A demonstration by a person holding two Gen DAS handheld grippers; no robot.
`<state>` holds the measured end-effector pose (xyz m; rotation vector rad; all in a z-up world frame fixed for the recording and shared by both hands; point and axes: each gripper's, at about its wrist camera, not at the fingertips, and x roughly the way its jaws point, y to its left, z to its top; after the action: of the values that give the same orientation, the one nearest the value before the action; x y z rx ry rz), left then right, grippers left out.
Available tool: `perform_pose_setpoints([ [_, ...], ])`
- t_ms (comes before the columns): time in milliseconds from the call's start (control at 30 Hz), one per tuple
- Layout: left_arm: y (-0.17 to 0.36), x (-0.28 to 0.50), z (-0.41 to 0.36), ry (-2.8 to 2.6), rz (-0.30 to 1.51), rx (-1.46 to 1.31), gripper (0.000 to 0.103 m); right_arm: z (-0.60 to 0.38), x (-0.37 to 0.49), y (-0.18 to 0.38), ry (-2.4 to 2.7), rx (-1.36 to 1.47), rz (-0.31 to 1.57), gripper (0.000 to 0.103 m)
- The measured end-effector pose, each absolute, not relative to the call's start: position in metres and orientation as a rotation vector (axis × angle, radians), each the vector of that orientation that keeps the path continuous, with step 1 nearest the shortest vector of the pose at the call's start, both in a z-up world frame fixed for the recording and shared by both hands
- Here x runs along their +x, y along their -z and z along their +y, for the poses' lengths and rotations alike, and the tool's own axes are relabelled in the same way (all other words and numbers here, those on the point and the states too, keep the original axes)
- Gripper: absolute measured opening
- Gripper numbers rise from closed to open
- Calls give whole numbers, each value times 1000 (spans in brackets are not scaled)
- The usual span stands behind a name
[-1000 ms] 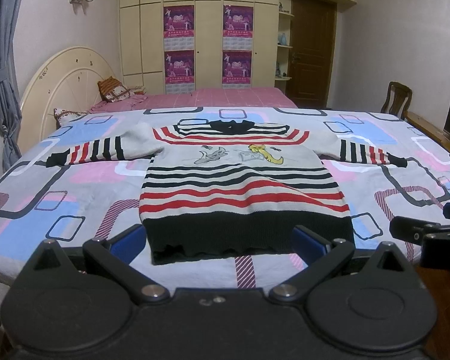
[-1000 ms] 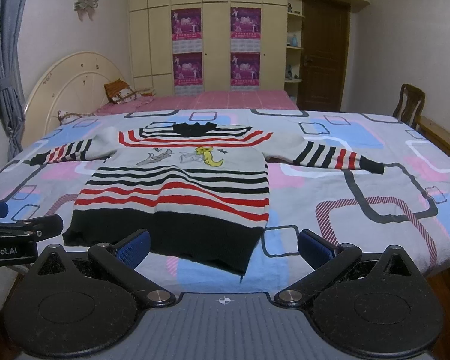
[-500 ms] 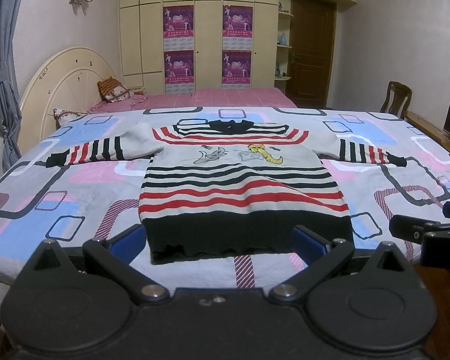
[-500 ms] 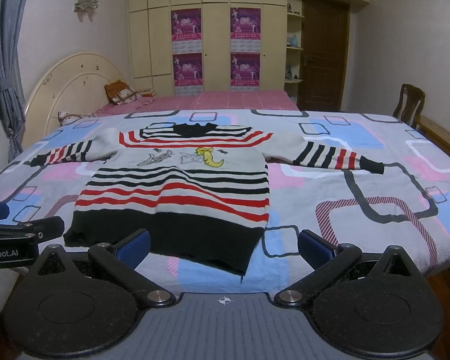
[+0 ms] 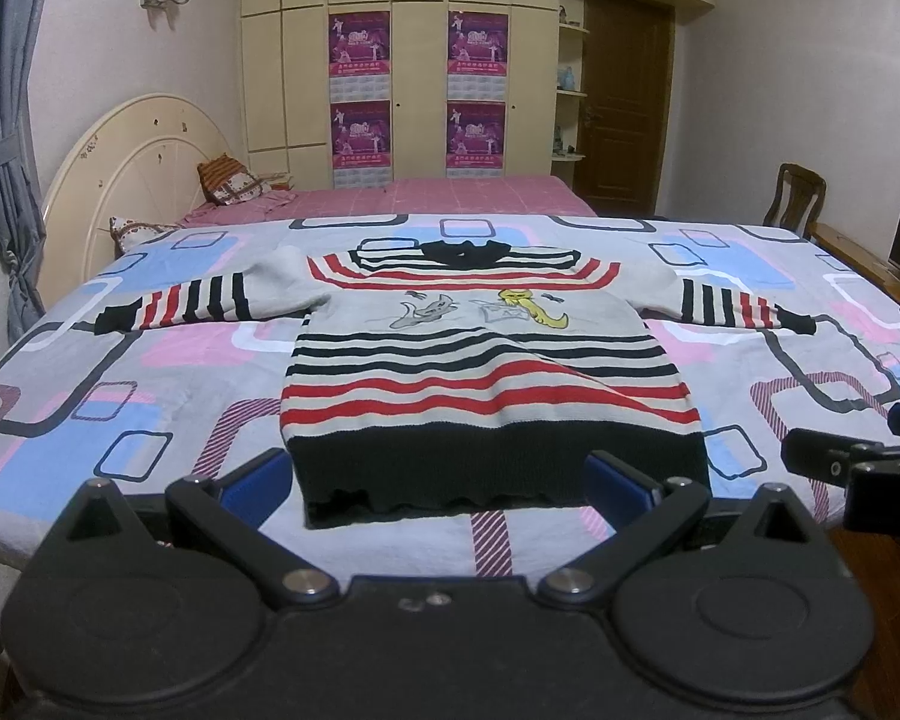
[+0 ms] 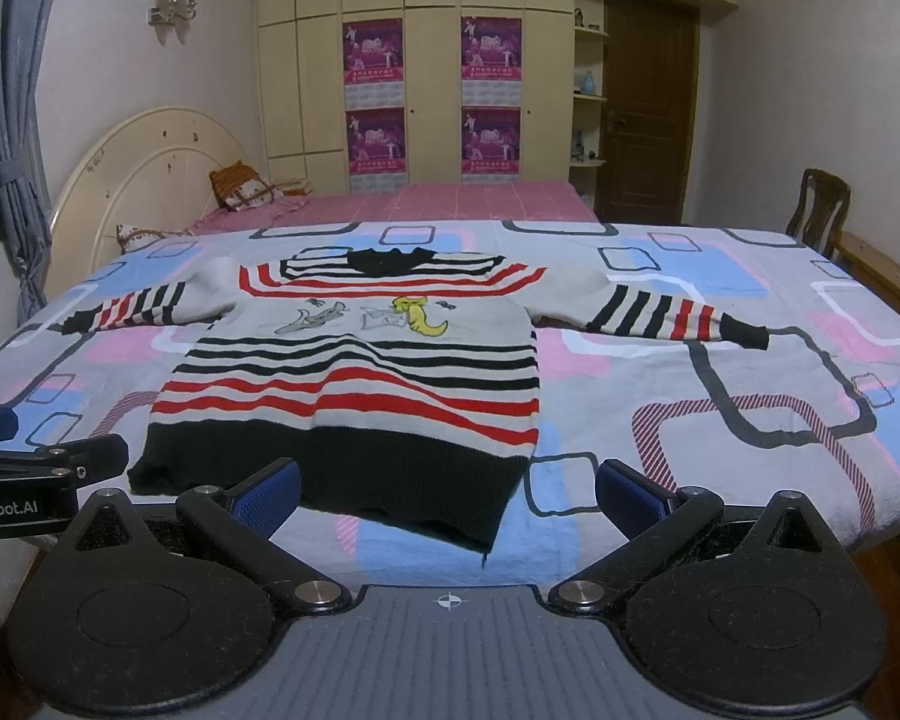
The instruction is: Fold small clothes
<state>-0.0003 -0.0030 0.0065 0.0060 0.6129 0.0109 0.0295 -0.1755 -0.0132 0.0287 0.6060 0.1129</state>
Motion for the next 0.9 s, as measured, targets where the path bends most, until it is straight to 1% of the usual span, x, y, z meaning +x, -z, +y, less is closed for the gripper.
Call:
perform_pose_setpoints([
  [900, -6, 0, -2, -12, 617, 8, 103, -174, 29, 14, -112, 30, 608, 103],
])
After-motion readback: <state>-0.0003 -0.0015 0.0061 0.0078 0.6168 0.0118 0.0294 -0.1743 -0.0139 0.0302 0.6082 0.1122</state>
